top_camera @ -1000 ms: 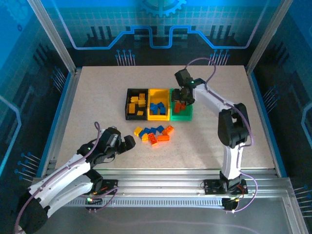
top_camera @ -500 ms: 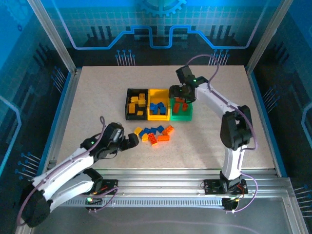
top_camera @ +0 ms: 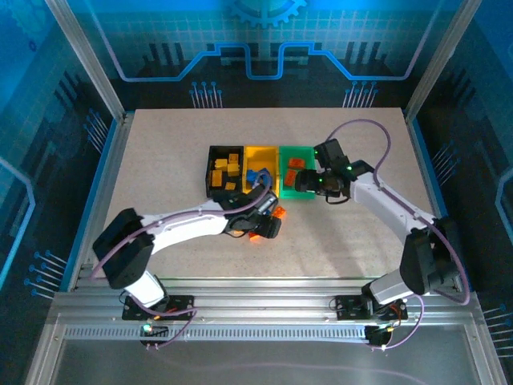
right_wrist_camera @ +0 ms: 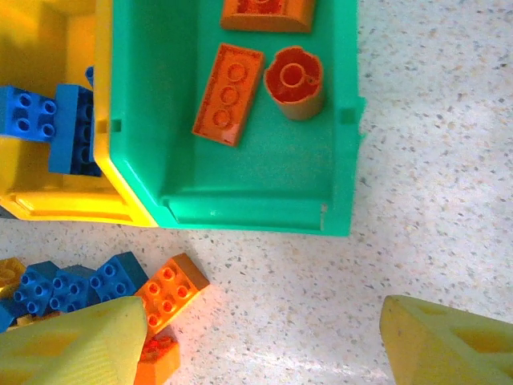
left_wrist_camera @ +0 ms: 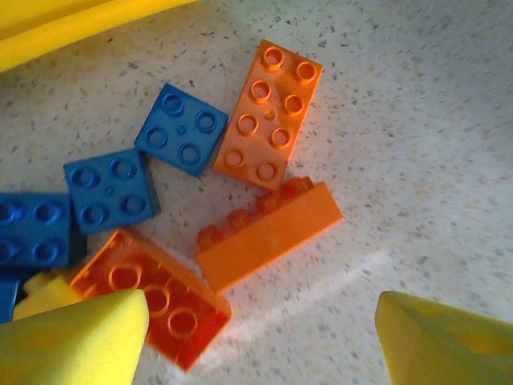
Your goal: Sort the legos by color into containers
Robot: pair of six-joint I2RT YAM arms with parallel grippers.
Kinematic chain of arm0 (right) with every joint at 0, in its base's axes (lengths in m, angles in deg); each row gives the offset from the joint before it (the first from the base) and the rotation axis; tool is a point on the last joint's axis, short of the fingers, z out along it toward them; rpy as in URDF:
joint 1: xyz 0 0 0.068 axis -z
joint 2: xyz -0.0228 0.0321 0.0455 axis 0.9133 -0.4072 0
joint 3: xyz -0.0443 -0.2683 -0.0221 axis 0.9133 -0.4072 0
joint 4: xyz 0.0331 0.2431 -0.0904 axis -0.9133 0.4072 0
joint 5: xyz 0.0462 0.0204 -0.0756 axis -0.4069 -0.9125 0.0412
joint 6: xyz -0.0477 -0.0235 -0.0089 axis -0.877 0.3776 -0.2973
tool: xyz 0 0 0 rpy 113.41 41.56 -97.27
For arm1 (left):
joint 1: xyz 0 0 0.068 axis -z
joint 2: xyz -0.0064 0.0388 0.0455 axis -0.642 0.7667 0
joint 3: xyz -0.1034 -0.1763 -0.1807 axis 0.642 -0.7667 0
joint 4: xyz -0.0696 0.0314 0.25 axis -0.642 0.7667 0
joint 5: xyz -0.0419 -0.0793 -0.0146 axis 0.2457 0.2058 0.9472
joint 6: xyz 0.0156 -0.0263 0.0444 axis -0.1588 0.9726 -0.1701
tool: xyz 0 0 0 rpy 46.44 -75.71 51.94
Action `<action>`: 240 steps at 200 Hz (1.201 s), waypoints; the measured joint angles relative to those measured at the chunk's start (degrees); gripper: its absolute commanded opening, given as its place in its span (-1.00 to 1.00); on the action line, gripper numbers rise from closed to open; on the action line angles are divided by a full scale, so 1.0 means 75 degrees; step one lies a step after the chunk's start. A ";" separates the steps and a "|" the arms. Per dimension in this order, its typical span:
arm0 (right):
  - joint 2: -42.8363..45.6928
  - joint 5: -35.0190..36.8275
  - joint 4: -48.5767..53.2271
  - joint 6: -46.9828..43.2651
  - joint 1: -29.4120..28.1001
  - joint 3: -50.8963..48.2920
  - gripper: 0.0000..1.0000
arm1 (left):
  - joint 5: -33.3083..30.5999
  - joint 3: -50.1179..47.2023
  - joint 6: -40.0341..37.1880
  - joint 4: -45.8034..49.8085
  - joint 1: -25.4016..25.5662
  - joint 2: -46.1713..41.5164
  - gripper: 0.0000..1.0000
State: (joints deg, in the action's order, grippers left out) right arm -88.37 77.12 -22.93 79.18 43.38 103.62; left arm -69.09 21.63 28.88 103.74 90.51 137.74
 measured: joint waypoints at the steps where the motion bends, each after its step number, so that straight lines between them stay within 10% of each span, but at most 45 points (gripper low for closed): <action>1: 0.0012 -0.0006 -0.0003 -0.0003 0.0009 -0.0012 0.56 | -0.0012 0.0012 -0.0015 0.0003 0.0006 0.0023 0.51; 111: 0.0560 -0.0376 -0.0265 0.0015 0.0729 -0.0565 0.55 | -0.1026 0.0548 -0.1134 -0.0402 0.0519 0.1282 -0.10; 199: 0.0647 -0.0484 -0.0373 0.0015 0.0880 -0.0606 0.55 | -0.0991 0.0525 -0.0898 -0.0221 0.0752 0.1539 0.34; 240: 0.0816 -0.0484 -0.0373 0.0015 0.1037 -0.0714 0.55 | -0.0554 0.0525 -0.0737 -0.0058 0.0769 0.1539 0.07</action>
State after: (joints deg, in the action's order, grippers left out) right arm -82.25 73.49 -25.72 79.29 51.16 98.26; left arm -73.24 25.57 23.35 103.30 96.28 149.28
